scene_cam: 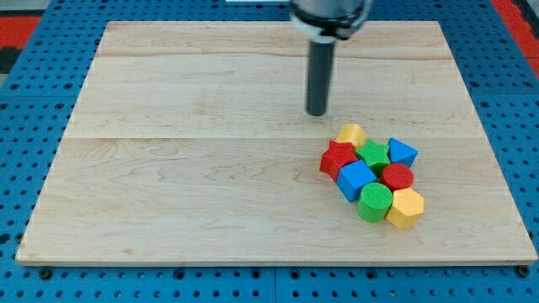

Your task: Move your arm to the right of red circle

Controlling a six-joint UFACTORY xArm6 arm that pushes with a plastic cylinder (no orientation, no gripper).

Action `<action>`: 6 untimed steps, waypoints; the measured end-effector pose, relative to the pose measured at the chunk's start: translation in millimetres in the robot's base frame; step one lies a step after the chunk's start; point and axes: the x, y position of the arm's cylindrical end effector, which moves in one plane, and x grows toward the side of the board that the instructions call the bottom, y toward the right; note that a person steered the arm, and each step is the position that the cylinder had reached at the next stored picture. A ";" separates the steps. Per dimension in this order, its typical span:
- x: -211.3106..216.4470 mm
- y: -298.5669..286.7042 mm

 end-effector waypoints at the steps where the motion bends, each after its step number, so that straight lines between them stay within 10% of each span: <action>1: 13.1 98.5; 3: 146.2 170.1; 6: 122.0 102.0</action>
